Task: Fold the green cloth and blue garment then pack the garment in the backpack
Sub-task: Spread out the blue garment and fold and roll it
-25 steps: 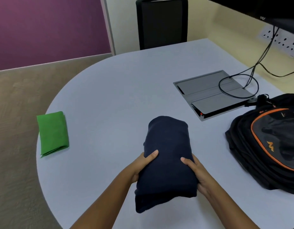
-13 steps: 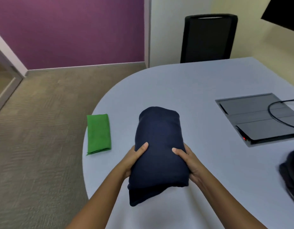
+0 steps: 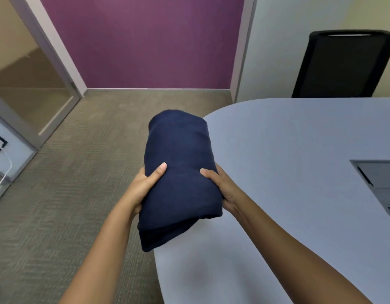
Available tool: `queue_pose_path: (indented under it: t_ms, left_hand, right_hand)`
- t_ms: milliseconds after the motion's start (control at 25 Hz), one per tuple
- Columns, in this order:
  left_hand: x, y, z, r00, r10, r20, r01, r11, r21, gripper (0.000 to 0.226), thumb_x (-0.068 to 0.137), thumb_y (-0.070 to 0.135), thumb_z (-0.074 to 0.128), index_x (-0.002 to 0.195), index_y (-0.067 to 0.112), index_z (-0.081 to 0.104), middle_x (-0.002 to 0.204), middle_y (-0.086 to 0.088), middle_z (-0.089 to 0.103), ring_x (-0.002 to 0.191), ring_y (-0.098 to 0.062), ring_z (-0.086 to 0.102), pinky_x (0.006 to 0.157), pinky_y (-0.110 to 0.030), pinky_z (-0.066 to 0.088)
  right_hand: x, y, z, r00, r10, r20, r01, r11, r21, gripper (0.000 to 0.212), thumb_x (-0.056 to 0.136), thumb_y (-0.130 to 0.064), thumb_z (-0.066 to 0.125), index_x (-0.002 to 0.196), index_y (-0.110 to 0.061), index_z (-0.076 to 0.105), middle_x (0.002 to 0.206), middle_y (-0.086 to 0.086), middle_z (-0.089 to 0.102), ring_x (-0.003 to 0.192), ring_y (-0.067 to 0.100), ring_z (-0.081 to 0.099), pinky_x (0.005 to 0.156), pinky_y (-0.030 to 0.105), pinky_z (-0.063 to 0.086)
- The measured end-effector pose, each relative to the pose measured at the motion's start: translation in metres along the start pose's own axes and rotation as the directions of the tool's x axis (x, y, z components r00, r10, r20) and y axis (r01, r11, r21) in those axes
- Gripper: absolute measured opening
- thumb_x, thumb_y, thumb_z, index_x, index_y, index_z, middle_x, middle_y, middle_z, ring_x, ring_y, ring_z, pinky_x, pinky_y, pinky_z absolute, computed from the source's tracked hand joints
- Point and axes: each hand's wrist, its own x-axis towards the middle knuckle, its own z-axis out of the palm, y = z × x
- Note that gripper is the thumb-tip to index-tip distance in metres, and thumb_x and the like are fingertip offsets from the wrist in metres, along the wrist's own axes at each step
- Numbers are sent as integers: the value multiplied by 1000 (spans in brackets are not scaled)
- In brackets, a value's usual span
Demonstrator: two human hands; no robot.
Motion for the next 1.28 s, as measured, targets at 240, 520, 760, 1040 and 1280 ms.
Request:
queue_pose_path:
  t_ms: [240, 520, 760, 1040, 1280]
  left_hand:
    - [34, -61, -3, 972, 225, -68, -98, 650, 754, 93, 84, 43, 62, 147, 32, -5, 158, -7, 1, 144, -29, 14, 113, -41, 22]
    - [41, -121, 13, 975, 216, -53, -23, 336, 942, 76, 89, 60, 36, 135, 44, -23, 155, -2, -24, 144, -33, 10, 108, -54, 32]
    - [40, -125, 13, 971, 219, -97, 22, 324, 946, 75, 91, 57, 33, 135, 39, -24, 156, -5, -22, 145, -31, 4, 113, -56, 16]
    - [39, -127, 13, 949, 308, -60, 10, 162, 987, 74, 79, 68, 0, 143, 34, -14, 148, -1, -26, 145, -32, -3, 113, -57, 7]
    - [23, -108, 10, 924, 353, 143, -118, -92, 989, 76, 89, 66, -1, 147, 20, 17, 153, -5, 26, 138, -29, 28, 103, -61, 31]
  right_hand:
    - [36, 46, -10, 936, 319, -148, -343, 921, -183, 46, 79, -27, 63, 122, -23, 46, 120, 3, 61, 102, 19, 62, 82, 32, 53]
    - [35, 58, -13, 943, 186, -277, -283, 885, -370, 49, 81, -20, 57, 128, -22, 43, 116, -3, 58, 95, 13, 58, 72, 25, 46]
    - [42, 86, 11, 887, -447, 120, 176, 86, -981, 55, 94, -37, 28, 146, -19, 27, 157, 6, 18, 145, 22, 10, 116, 41, 12]
    - [32, 91, -9, 936, -300, 182, 122, -208, -970, 72, 87, -67, 1, 147, -27, -2, 157, 1, -4, 143, 25, -7, 114, 52, 6]
    - [-7, 58, -33, 884, -445, 139, -42, -373, -927, 70, 88, -62, 18, 146, -23, 19, 153, 5, 30, 139, 31, 29, 113, 57, 15]
